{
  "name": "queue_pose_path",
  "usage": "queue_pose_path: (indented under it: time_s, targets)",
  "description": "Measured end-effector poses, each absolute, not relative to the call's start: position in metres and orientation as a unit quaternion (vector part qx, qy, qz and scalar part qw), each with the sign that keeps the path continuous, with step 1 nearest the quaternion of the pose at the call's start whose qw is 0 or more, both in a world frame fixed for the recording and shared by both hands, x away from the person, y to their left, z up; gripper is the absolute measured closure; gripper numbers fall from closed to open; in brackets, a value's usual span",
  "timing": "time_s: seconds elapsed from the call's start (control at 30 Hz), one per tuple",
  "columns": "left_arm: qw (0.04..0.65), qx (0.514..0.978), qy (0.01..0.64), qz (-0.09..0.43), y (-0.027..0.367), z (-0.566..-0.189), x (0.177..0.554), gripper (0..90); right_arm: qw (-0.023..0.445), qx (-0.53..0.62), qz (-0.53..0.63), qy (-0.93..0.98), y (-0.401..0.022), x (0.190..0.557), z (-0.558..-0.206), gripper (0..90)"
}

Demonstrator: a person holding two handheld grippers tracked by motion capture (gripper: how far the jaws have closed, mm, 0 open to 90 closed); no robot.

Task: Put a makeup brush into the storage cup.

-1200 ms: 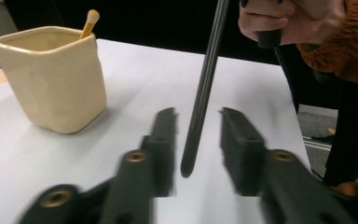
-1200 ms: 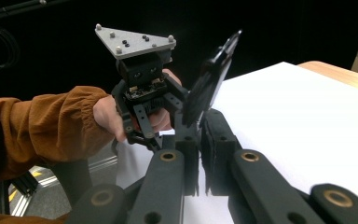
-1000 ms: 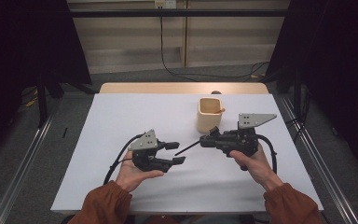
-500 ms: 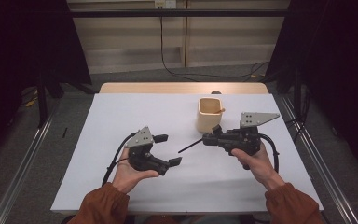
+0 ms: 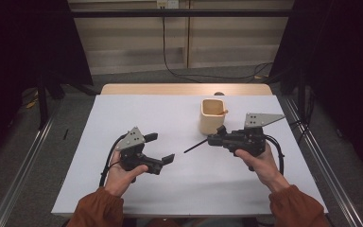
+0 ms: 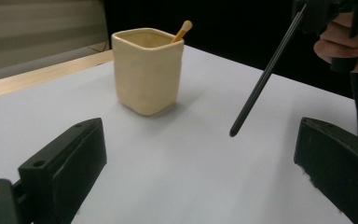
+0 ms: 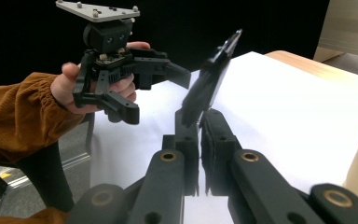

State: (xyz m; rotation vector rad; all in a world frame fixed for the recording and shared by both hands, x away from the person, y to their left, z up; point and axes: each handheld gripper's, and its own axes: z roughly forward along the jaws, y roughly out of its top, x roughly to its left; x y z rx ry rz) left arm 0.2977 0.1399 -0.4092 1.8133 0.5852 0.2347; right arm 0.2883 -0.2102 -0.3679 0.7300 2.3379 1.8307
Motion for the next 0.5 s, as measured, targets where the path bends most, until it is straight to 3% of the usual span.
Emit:
queue_pose_path:
  time_s: [0.5]
  targets:
    - [0.585, 0.762, 0.253, 0.116, 0.165, -0.413, 0.293, 2.7, 0.060, 0.254, 0.593, 0.762, -0.223, 0.290, -0.363, 85.9]
